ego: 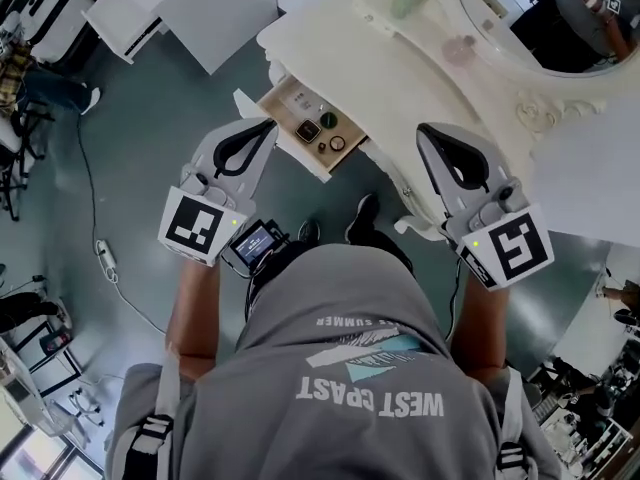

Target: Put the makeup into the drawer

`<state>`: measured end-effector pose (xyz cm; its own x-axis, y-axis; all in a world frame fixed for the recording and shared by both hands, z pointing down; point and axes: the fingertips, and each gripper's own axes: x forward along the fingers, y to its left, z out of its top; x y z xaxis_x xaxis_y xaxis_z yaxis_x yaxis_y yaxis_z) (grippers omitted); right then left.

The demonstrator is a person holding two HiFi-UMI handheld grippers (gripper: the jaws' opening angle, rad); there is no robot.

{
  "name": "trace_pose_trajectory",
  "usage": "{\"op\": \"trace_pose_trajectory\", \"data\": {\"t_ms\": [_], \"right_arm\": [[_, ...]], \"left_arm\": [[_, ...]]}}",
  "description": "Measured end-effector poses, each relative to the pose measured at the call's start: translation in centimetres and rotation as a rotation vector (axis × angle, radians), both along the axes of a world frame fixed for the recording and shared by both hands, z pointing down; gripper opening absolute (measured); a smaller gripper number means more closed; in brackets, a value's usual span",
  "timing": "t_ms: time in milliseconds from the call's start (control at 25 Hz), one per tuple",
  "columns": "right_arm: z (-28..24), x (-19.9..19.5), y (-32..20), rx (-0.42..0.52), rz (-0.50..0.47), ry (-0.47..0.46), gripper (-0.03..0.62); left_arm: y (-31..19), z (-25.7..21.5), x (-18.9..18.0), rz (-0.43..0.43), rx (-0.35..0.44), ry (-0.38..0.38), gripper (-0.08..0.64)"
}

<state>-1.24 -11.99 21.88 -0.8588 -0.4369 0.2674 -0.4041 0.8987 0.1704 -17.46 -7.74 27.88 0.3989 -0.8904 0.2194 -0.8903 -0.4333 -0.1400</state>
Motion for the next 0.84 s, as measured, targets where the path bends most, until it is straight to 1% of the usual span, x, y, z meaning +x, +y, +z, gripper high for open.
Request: {"op": "trace_pose_trajectory", "data": {"t_ms": [200, 440, 680, 840], "right_arm": [[-0.3, 0.6, 0.6, 0.000, 0.029, -0.010, -0.002], [0.0, 1.3, 1.1, -0.010, 0.054, 0.003, -0.002], [0.4, 1.3, 1.3, -0.023, 0.070, 0.019, -0.002], [0.7, 1.3, 1.2, -0.025, 0.072, 0.028, -0.002]], "left_arm": [[-0.3, -0.4, 0.2, 0.025, 0.011, -0.006, 0.002], [-0.3, -0.1, 0.3, 0.045, 0.013, -0.005, 0.002], [-0.4, 0.9, -0.4, 0.046, 0.013, -0.004, 0.002], [-0.3, 1.7, -0.6, 0.040, -0.006, -0.003, 0.002]]}}
